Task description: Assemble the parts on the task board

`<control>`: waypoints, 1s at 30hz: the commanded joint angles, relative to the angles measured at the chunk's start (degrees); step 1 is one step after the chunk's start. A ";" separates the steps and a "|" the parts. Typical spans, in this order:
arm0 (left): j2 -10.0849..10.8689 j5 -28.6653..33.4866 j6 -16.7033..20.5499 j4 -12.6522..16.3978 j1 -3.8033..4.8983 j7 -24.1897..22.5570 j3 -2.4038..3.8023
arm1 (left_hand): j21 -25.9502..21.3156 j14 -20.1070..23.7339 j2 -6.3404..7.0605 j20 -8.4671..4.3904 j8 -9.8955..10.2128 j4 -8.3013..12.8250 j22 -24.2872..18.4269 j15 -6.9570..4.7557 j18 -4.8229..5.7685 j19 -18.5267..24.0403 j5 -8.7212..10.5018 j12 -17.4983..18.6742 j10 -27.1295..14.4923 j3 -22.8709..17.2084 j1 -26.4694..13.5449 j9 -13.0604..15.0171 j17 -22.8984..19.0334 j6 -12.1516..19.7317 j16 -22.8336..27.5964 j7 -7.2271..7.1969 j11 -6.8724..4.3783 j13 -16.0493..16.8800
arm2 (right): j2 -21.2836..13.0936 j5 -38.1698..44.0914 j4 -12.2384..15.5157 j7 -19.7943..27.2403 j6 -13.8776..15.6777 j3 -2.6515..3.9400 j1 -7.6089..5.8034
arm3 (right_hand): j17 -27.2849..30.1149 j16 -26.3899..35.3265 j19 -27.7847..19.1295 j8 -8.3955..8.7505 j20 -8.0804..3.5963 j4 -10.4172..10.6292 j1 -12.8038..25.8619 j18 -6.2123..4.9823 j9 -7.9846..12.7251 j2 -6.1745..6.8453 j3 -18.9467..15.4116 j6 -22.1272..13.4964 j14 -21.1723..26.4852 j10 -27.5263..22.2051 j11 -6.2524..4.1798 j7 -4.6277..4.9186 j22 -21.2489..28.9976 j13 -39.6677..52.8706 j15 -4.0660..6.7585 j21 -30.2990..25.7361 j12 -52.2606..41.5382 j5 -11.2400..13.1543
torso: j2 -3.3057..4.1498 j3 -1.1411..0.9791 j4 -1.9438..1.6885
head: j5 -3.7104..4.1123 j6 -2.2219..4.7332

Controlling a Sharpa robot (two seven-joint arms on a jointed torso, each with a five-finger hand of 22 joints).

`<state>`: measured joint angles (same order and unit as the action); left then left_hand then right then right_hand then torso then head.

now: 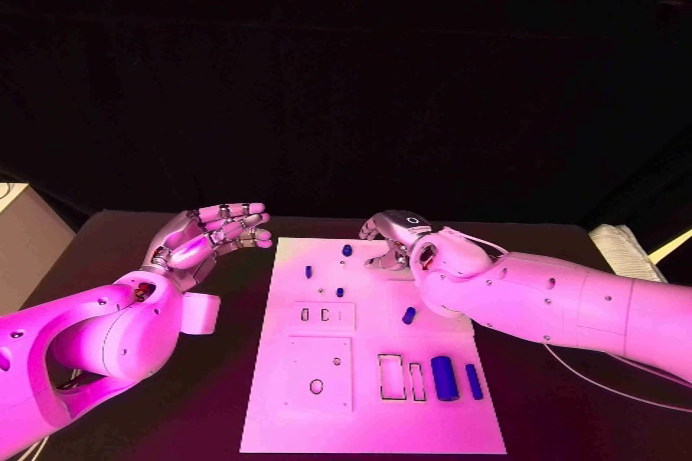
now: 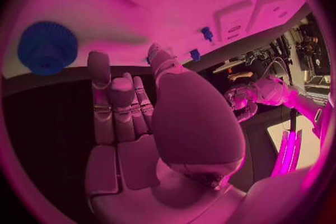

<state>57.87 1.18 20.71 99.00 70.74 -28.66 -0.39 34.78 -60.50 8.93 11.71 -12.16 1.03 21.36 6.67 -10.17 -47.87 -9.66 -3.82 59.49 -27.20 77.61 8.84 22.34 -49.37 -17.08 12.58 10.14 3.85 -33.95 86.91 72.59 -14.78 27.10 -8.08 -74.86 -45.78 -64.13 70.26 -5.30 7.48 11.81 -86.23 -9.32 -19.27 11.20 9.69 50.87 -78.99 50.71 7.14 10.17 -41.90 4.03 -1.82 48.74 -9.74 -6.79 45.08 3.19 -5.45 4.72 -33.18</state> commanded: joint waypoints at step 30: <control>-0.96 0.28 -2.06 -2.04 0.07 -0.29 0.03 | 0.65 0.43 -0.17 0.00 0.10 -0.26 0.27 -0.04 0.26 0.78 0.00 -0.38 -0.31 -0.21 -0.36 0.13 0.28 0.23 -0.13 1.03 -0.01 0.06 | -10.34 -15.65 2.95 -1.30 -7.64 0.78 -1.69 | -44.22 -25.87 17.44 -5.46 -1.71 4.31 3.15 8.16 -1.34 1.15 1.05 -0.03 -11.01 38.58 -2.94 -1.09 -43.64 84.93 1.85 37.38 -79.37 -3.59 | -0.40 -0.15 1.15 | 0.20 0.04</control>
<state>57.03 1.27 19.94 96.92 70.74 -28.65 -0.40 35.18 -60.50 8.93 11.67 -12.16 1.03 21.58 6.67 -10.17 -47.50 -9.66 -3.82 59.49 -27.20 77.61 8.90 22.57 -49.37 -17.08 12.58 10.14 3.85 -44.57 72.43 75.86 -15.30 22.82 -7.31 -76.67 -74.96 -89.79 84.10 -10.63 5.47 16.14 -83.64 -1.65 -20.61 12.47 11.00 51.09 -84.02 84.05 3.70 9.06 -74.95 74.95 0.40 85.98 -88.90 -10.11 44.58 3.02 -4.25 4.98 -32.96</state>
